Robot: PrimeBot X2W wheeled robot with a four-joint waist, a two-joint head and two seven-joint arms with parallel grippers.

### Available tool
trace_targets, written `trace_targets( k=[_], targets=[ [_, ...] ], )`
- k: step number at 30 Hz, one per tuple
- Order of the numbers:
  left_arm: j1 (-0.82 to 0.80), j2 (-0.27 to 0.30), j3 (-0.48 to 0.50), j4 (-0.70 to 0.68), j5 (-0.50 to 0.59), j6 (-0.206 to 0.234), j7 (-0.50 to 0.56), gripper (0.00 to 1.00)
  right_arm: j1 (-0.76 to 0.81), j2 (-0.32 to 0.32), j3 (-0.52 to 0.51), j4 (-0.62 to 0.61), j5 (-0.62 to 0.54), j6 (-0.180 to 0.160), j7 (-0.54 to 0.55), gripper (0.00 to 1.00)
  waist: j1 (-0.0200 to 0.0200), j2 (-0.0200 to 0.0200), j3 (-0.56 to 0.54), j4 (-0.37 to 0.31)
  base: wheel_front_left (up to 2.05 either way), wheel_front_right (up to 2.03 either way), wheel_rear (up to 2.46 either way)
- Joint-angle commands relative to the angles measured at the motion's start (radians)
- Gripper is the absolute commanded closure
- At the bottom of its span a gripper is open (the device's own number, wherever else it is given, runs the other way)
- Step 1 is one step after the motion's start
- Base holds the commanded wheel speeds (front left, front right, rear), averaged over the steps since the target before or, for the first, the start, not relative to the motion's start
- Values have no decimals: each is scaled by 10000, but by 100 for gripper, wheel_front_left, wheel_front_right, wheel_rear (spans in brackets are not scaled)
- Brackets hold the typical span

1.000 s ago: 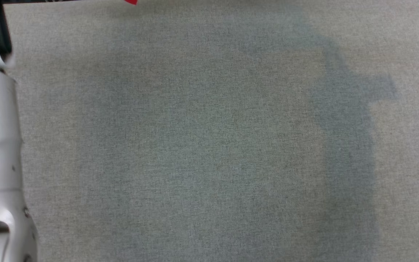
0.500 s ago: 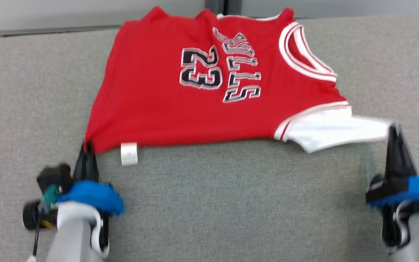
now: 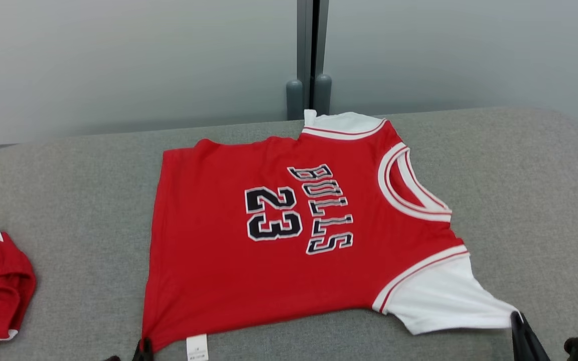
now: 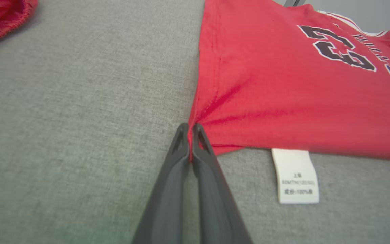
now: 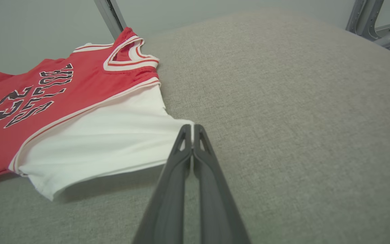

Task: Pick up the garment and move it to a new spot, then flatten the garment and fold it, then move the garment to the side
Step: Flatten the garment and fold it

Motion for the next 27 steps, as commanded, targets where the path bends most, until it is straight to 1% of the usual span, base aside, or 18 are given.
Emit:
trace_targets(
  k=[1,7,11,14,17,23,27],
  targets=[
    [339,67,46,30,-1,141,1,100,374,-120,6,15,-64,-18,-56,100,2,3,-350,-136,0,0,0],
    [1047,77,272,-255,-69,266,0,100,1290,-226,55,-287,56,-18,-56,100,2,3,-631,47,0,0,0],
    [1083,83,389,-425,46,276,0,100,1576,-299,237,-614,126,-18,-56,100,2,3,-628,119,0,0,0],
    [981,80,443,-680,155,200,0,100,1515,-413,464,-902,-33,-16,-56,100,2,3,-552,130,0,0,0],
    [677,64,408,-983,-66,-94,0,100,987,-336,509,-1090,3,-16,-55,100,2,3,-409,95,0,0,0],
    [-540,50,-111,-1410,134,-186,-1,100,-768,-157,373,-996,23,-12,-55,100,2,3,106,251,0,0,0],
    [-1241,45,-362,-1253,195,-258,1,100,-1790,-90,173,-652,-144,-10,-53,100,2,3,445,362,0,0,0]
  ],
)
